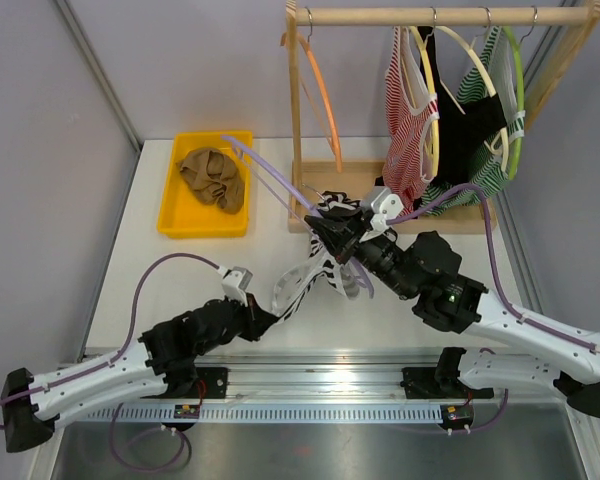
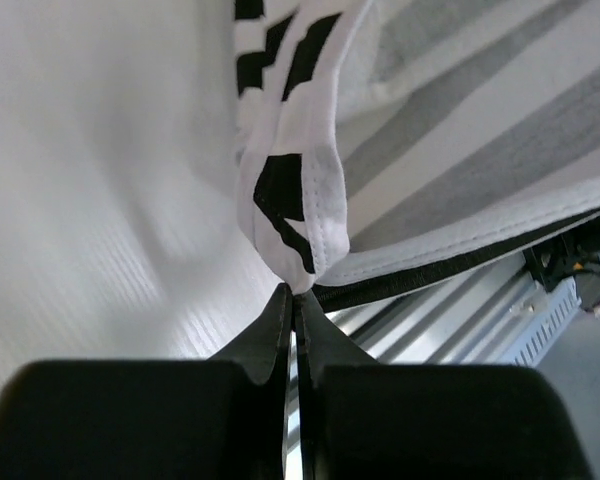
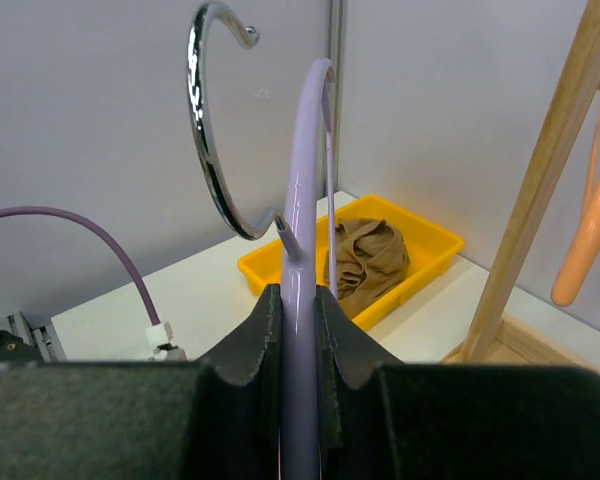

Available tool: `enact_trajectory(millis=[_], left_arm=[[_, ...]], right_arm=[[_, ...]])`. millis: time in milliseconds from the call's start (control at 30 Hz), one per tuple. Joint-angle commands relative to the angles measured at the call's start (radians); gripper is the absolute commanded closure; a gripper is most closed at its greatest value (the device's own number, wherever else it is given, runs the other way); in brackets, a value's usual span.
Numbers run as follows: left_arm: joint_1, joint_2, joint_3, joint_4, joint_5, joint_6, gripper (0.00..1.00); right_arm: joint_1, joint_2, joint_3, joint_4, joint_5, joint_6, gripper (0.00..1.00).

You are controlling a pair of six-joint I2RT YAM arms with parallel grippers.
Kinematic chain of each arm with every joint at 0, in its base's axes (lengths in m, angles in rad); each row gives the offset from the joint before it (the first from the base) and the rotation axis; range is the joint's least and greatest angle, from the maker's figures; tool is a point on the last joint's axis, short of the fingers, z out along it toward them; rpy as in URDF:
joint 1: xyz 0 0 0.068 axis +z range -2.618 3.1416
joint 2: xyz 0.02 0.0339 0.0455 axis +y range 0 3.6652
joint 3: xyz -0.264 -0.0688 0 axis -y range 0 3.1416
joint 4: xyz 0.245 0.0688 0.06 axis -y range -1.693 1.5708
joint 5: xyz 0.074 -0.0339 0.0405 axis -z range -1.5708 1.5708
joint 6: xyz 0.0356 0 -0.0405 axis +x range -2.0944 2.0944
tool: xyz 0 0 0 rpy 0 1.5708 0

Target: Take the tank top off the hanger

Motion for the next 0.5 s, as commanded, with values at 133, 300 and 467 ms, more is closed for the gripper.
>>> enact_trajectory(millis=[133,300,467], left_arm=[[-0.226,0.122,0.048,0.003,-0.187,-0.029,1.00],[-0.331,0.187,0.086,0.062,-0.238,-0.009,1.00],[-0.348,0.186,0.094,0.095,-0.254,0.011,1.00]], right_arm=[[0.002,-0.029,0.021,0.281,0.001,-0.091,1.00],[0.002,-0.034,0.018,0.338,-0.008,-0.142,1.00],[0.001,-0.022,-0.005,0.436,-0.016,-0.189,1.00]])
